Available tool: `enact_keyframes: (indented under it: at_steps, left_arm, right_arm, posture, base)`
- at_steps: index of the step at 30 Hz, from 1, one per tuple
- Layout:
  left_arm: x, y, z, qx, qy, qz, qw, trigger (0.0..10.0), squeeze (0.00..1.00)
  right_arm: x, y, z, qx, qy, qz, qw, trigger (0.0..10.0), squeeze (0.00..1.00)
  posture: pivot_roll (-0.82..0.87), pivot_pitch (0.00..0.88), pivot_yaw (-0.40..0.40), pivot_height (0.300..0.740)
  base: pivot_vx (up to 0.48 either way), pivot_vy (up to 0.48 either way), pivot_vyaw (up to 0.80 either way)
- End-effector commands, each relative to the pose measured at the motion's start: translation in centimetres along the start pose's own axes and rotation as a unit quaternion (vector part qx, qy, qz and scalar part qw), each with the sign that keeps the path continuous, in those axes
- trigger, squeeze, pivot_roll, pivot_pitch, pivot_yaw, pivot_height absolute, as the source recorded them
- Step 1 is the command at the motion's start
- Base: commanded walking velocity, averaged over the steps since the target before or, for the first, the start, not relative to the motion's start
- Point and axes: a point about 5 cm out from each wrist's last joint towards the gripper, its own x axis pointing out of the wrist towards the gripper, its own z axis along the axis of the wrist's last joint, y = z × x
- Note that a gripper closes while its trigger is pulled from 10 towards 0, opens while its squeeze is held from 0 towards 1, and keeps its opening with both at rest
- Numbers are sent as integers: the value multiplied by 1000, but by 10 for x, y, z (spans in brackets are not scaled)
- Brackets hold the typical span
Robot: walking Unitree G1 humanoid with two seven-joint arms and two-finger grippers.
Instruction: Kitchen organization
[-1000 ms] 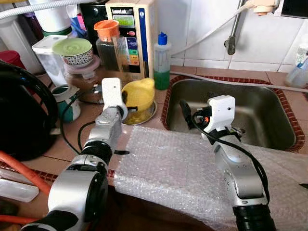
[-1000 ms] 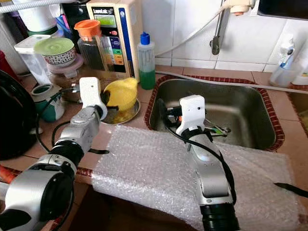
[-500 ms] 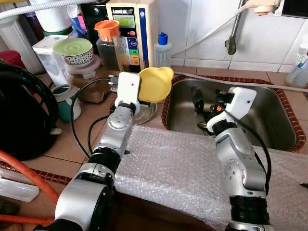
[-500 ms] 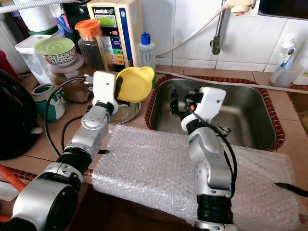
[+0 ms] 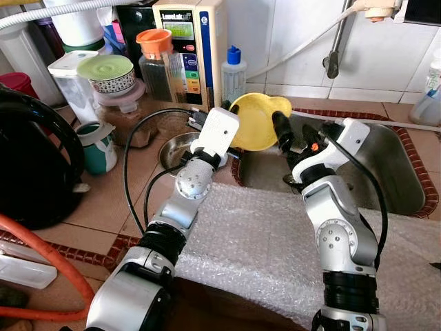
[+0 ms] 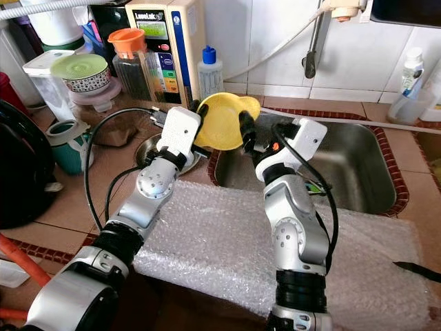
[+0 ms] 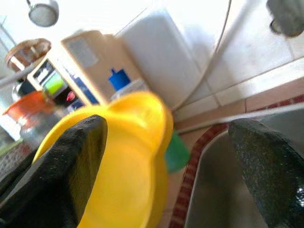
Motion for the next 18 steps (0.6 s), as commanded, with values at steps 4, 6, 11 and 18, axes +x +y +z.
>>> enact_keyframes:
  at_steps: [4,6,11,18]
  left_arm:
    - [1,-4,11,3,-29,-16,999,0,0]
    - [1,-6,13,0,-29,-20,999,0,0]
    - [1,-11,24,-13,-57,-26,998,0,0]
    - [1,-15,34,-23,-77,-41,996,0,0]
  right_arm:
    - [5,-5,0,7,-4,-30,1000,10000,0]
    - [6,-5,-1,11,-3,-33,999,10000,0]
    - [9,-13,-7,23,9,-70,997,4157,0]
    - [12,-16,-10,47,15,-85,995,0,0]
  posture:
    - [-29,0,125,740]
    - [-32,0,128,740]
    - [-30,0,128,740]
    - [-25,0,122,740]
  base:
    - [0,0,0]
    - [0,0,0]
    - [0,0,0]
    - [0,0,0]
